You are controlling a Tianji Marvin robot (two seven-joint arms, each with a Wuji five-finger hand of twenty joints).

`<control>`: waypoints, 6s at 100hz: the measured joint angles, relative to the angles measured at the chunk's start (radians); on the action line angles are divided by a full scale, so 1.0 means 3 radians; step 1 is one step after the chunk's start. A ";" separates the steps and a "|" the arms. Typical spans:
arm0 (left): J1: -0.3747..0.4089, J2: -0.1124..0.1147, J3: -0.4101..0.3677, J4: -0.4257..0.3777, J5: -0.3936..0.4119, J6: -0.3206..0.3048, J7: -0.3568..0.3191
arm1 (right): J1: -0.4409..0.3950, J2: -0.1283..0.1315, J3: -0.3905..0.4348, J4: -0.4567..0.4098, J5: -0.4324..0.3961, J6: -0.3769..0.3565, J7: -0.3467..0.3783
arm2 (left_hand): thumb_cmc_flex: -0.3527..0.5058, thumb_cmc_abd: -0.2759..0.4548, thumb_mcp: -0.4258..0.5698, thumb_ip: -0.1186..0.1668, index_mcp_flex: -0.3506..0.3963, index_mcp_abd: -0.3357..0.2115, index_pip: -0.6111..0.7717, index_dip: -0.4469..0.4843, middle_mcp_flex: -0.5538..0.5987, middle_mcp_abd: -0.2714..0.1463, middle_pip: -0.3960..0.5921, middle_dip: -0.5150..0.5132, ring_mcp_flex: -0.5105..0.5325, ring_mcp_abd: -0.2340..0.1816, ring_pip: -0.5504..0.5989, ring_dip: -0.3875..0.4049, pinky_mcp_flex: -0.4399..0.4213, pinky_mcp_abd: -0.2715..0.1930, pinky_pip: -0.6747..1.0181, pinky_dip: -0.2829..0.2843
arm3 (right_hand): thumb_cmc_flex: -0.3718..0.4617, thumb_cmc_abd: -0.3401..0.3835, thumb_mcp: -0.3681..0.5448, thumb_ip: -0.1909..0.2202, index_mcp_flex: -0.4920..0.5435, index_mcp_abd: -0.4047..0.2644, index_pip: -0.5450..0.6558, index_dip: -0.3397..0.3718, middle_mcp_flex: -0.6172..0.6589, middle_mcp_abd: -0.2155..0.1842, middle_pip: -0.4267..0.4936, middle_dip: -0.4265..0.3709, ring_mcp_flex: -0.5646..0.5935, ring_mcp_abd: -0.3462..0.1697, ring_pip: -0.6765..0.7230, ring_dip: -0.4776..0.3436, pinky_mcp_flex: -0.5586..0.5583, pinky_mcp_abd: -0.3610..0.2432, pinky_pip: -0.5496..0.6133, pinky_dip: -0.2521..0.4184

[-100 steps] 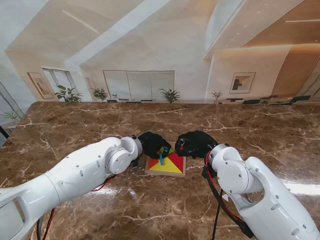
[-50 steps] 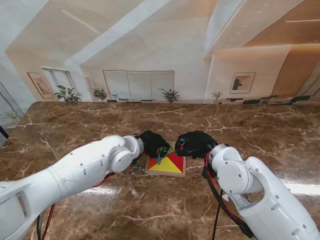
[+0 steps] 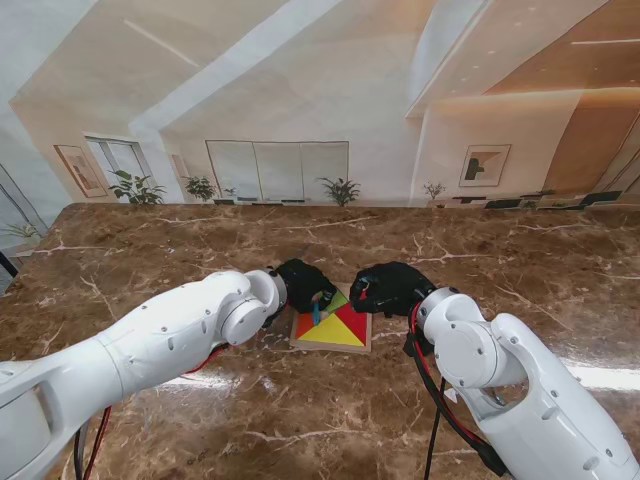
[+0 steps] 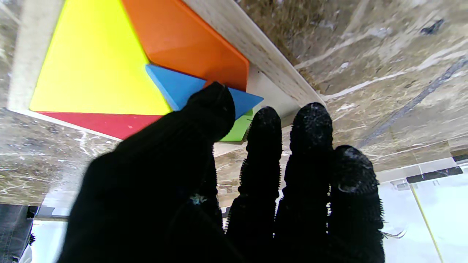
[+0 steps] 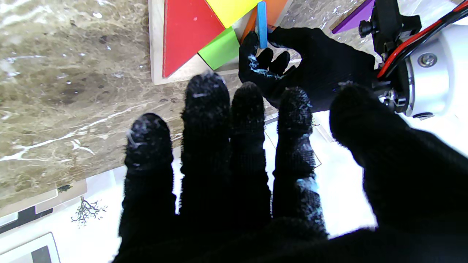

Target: Assemble the tangram pieces into a square

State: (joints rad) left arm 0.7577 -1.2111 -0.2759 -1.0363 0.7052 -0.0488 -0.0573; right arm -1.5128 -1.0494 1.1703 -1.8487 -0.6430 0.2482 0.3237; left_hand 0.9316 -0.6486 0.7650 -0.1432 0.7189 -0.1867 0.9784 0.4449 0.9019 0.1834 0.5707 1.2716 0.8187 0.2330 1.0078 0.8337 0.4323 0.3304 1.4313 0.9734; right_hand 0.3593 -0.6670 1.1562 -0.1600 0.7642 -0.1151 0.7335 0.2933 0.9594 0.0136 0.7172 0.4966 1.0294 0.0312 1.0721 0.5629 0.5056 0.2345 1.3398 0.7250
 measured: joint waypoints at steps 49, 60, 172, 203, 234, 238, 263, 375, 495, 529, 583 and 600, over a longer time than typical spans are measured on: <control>-0.0032 -0.0051 0.0062 0.0086 -0.0036 -0.0018 0.0027 | 0.0003 0.0000 -0.0001 0.0006 0.0031 0.0001 0.0003 | -0.0002 0.0003 -0.0035 0.0000 -0.0372 0.0240 -0.0686 -0.0109 -0.0267 -0.0001 -0.0089 -0.0129 -0.0093 -0.0041 -0.0001 0.0000 -0.0079 -0.0058 -0.0007 -0.0052 | 0.0000 0.0000 0.0000 0.0000 0.0000 0.0000 0.0001 0.0000 0.0032 0.0000 0.0000 0.0000 0.0000 0.0001 0.0000 0.0000 0.0000 0.0000 0.0000 -0.0001; -0.0035 -0.0054 0.0062 0.0092 -0.0036 -0.0031 0.0036 | 0.0003 0.0000 0.0000 0.0007 0.0036 0.0000 0.0004 | -0.0004 0.0085 -0.0037 0.0000 -0.0380 0.0241 -0.0692 -0.0109 -0.0267 -0.0001 -0.0082 -0.0137 -0.0095 -0.0042 -0.0001 0.0000 -0.0092 -0.0064 -0.0007 -0.0052 | 0.0000 0.0000 0.0000 0.0000 0.0000 0.0000 0.0023 0.0000 0.0032 0.0000 0.0000 0.0000 0.0000 0.0001 0.0000 0.0000 0.0000 0.0000 0.0001 -0.0007; 0.0008 0.0028 -0.0115 0.0006 0.0064 -0.0063 0.0008 | 0.0024 0.0004 -0.0003 0.0031 0.0059 -0.0008 0.0041 | -0.0154 0.0208 -0.0036 0.0000 -0.0662 0.0360 -0.1147 -0.0109 -0.0413 -0.0002 0.0128 -0.0298 -0.0130 -0.0062 -0.0001 -0.0001 -0.0106 -0.0099 -0.0008 -0.0052 | 0.0000 0.0000 0.0000 0.0000 0.0000 0.0001 0.0035 -0.0038 0.0032 0.0001 0.0000 0.0000 0.0036 0.0001 0.0000 -0.0001 0.0008 0.0000 0.0002 -0.0011; 0.0275 0.0246 -0.0701 -0.0441 0.0164 -0.0087 -0.0247 | 0.0037 0.0004 -0.0009 0.0052 0.0052 -0.0049 0.0023 | -0.0710 0.0336 0.0181 0.0100 -0.0660 0.0367 -0.1160 -0.0109 -0.0621 -0.0003 0.0334 -0.1067 -0.0212 -0.0051 -0.0045 -0.0001 -0.0208 -0.0099 -0.0024 -0.0052 | 0.0000 0.0000 0.0000 0.0000 0.0000 0.0001 0.0035 -0.0038 0.0032 0.0001 0.0000 0.0000 0.0037 0.0001 0.0000 -0.0001 0.0008 0.0000 0.0002 -0.0011; 0.0679 0.0439 -0.1430 -0.0760 0.0457 -0.0135 -0.0508 | 0.0044 -0.0006 -0.0025 0.0077 0.0008 -0.0161 -0.0090 | -0.0852 0.0409 0.0103 0.0103 -0.0659 0.0369 -0.1228 -0.0109 -0.0712 -0.0003 0.0160 -0.1339 -0.0380 0.0043 -0.0250 -0.0040 -0.0387 -0.0060 -0.0128 -0.0052 | 0.0000 0.0000 0.0000 0.0033 0.0000 0.0001 0.0035 0.0001 0.0032 0.0001 0.0000 0.0000 0.0037 0.0001 0.0000 -0.0002 0.0008 0.0000 0.0002 -0.0012; 0.0714 0.0456 -0.1491 -0.0774 0.0492 -0.0129 -0.0513 | 0.0045 -0.0008 -0.0027 0.0077 0.0006 -0.0165 -0.0101 | -0.0852 0.0409 0.0076 0.0103 -0.0659 0.0380 -0.1241 -0.0110 -0.0700 -0.0004 0.0129 -0.1374 -0.0384 0.0060 -0.0255 -0.0040 -0.0403 -0.0057 -0.0141 -0.0052 | 0.0000 0.0000 0.0000 0.0033 0.0000 0.0001 0.0035 0.0005 0.0032 0.0001 0.0000 0.0000 0.0037 0.0001 0.0001 -0.0002 0.0008 0.0000 0.0002 -0.0012; 0.0892 0.0515 -0.1812 -0.0836 0.0595 -0.0043 -0.0579 | 0.0035 -0.0033 -0.0020 0.0087 -0.0005 -0.0220 -0.0234 | -0.0966 0.0470 -0.0070 0.0103 -0.0659 0.0448 -0.1353 -0.0184 -0.0826 -0.0004 -0.0019 -0.1542 -0.0548 0.0116 -0.0417 -0.0076 -0.0560 -0.0020 -0.0250 -0.0050 | 0.0000 0.0000 0.0000 0.0034 0.0000 -0.0001 0.0034 0.0053 -0.0039 0.0001 0.0000 0.0000 0.0032 0.0001 0.0000 -0.0002 -0.0014 0.0000 0.0002 -0.0012; 0.1884 0.0637 -0.2850 -0.1597 0.1406 0.1010 -0.1210 | -0.0013 -0.0047 -0.0009 0.0075 0.0007 -0.0266 -0.0304 | -0.1092 0.0633 -0.0746 0.0103 -0.0796 0.0963 -0.1888 -0.0356 -0.1239 0.0070 -0.0494 -0.2037 -0.0983 0.0204 -0.0719 -0.0082 -0.1064 -0.0013 -0.0481 0.0114 | 0.0000 -0.0034 -0.0001 0.0034 0.0000 -0.0001 0.0028 0.0135 -0.0038 0.0001 0.0000 0.0000 0.0031 0.0001 0.0001 -0.0002 -0.0036 0.0000 0.0002 -0.0013; 0.1543 0.0630 -0.1809 -0.1159 0.1052 0.2298 -0.0907 | -0.0068 -0.0053 0.0009 0.0019 0.0021 -0.0259 -0.0296 | -0.1090 0.0939 -0.1475 0.0134 -0.0971 0.1073 -0.1342 -0.0088 -0.1138 0.0156 -0.0605 -0.2303 -0.0888 0.0327 -0.0724 -0.0077 -0.1039 0.0105 -0.0536 0.0191 | 0.0000 -0.0034 -0.0001 0.0034 0.0000 0.0000 0.0027 0.0137 -0.0003 0.0001 0.0000 -0.0003 0.0031 0.0001 0.0000 -0.0002 -0.0036 0.0000 0.0002 -0.0013; 0.1449 0.0608 -0.1668 -0.1072 0.0919 0.2418 -0.0807 | -0.0071 -0.0049 0.0007 0.0001 0.0021 -0.0239 -0.0267 | -0.1089 0.0813 -0.1011 0.0134 -0.1030 0.1194 -0.0987 0.0113 -0.0892 0.0157 -0.0479 -0.2350 -0.0709 0.0355 -0.0812 -0.0236 -0.0886 0.0189 -0.0536 0.0191 | 0.0000 -0.0034 -0.0001 0.0034 0.0000 0.0001 0.0025 0.0137 -0.0002 0.0001 0.0000 -0.0003 0.0031 0.0001 0.0000 -0.0002 -0.0036 0.0000 0.0002 -0.0013; 0.1439 0.0569 -0.1590 -0.1025 0.0774 0.2518 -0.0581 | -0.0071 -0.0042 0.0004 -0.0022 0.0028 -0.0209 -0.0221 | -0.1089 0.0549 -0.0565 0.0134 -0.1075 0.1099 -0.0671 0.0312 -0.0901 0.0167 -0.0410 -0.2387 -0.0581 0.0370 -0.1090 -0.0449 -0.0744 0.0264 -0.0536 0.0191 | 0.0000 -0.0034 -0.0001 0.0034 0.0000 0.0001 0.0002 0.0137 -0.0002 0.0001 0.0000 -0.0004 0.0031 0.0002 0.0000 -0.0002 -0.0036 0.0000 0.0002 -0.0013; 0.1429 0.0542 -0.1562 -0.1014 0.0722 0.2593 -0.0514 | -0.0072 -0.0042 0.0005 -0.0026 0.0031 -0.0202 -0.0223 | -0.1089 0.0518 -0.0514 0.0134 -0.1071 0.0888 -0.0610 0.0318 -0.0806 0.0152 -0.0388 -0.2384 -0.0494 0.0371 -0.1115 -0.0450 -0.0700 0.0281 -0.0536 0.0191 | 0.0000 -0.0034 -0.0001 0.0034 0.0000 0.0001 0.0002 0.0138 -0.0002 0.0001 0.0000 -0.0004 0.0031 0.0002 0.0000 -0.0002 -0.0036 0.0000 0.0002 -0.0013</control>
State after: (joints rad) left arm 1.1863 -1.0484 -0.7446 -1.3405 0.9218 0.7291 -0.2114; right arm -1.5343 -1.0620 1.1719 -1.8564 -0.6338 0.1876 0.2567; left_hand 0.6048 -0.4933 0.6109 -0.1030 0.3975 0.0797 0.7955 0.5403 0.6602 0.2289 0.4544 0.5565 0.6706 0.3442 0.6732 0.6987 0.2223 0.4147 1.2706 1.0308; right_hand 0.3592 -0.6772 1.1558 -0.1498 0.7642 -0.1149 0.7342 0.3346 0.9586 0.0140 0.7173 0.4955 1.0388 0.0317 1.0723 0.5622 0.4948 0.2345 1.3404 0.7212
